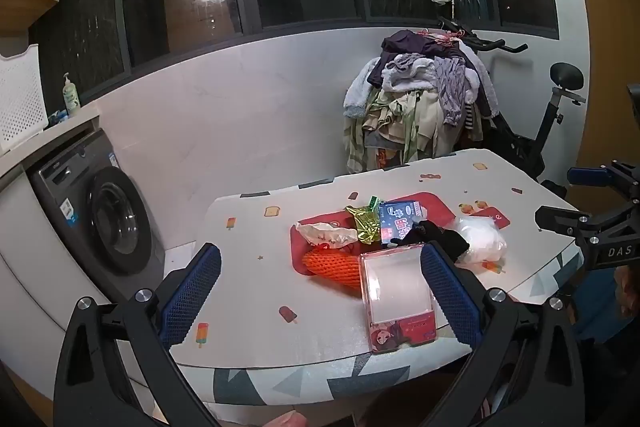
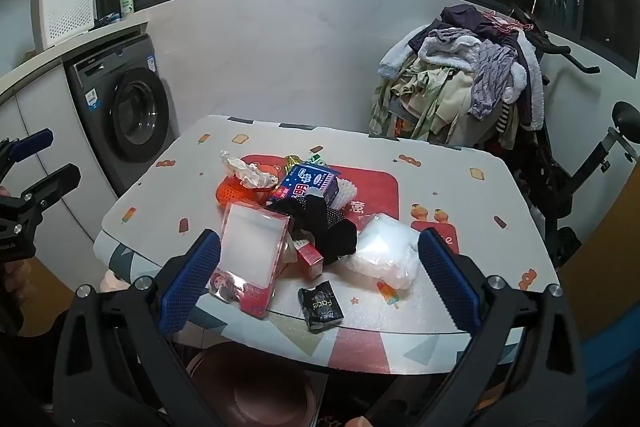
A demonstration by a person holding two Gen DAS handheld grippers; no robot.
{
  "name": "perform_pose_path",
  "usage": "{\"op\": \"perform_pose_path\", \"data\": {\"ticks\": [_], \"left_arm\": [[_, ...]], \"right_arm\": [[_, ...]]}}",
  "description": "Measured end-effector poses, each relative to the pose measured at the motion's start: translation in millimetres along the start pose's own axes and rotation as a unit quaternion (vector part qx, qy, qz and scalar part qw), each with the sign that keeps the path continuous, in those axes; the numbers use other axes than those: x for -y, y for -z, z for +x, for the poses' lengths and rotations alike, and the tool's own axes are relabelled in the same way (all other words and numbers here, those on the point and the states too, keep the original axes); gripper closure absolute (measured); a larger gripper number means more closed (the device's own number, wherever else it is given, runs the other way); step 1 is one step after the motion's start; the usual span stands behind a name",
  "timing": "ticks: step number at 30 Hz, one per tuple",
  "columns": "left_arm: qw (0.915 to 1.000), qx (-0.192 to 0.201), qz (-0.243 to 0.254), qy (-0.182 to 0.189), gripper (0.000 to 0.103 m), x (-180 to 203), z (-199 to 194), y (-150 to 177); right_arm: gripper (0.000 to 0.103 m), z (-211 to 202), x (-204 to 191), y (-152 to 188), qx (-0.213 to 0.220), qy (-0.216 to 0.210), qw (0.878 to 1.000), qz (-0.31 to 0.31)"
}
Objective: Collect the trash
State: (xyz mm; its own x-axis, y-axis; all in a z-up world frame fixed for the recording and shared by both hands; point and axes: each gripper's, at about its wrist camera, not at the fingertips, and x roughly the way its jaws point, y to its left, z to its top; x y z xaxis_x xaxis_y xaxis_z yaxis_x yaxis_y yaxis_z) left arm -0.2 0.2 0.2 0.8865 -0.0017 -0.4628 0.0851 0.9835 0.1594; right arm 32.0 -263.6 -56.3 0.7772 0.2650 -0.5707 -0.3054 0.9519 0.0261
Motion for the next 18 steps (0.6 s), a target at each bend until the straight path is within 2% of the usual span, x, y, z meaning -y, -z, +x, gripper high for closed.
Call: {"op": "perform_pose_path", "data": {"ticks": [18], "left_arm": [[1.0000, -0.001, 0.002, 0.000, 0.005, 0.2, 0.1, 0.0]], "right_arm": [[0.006, -0.2, 1.3, 0.7, 0.001, 0.000, 1.000, 0.000]]}}
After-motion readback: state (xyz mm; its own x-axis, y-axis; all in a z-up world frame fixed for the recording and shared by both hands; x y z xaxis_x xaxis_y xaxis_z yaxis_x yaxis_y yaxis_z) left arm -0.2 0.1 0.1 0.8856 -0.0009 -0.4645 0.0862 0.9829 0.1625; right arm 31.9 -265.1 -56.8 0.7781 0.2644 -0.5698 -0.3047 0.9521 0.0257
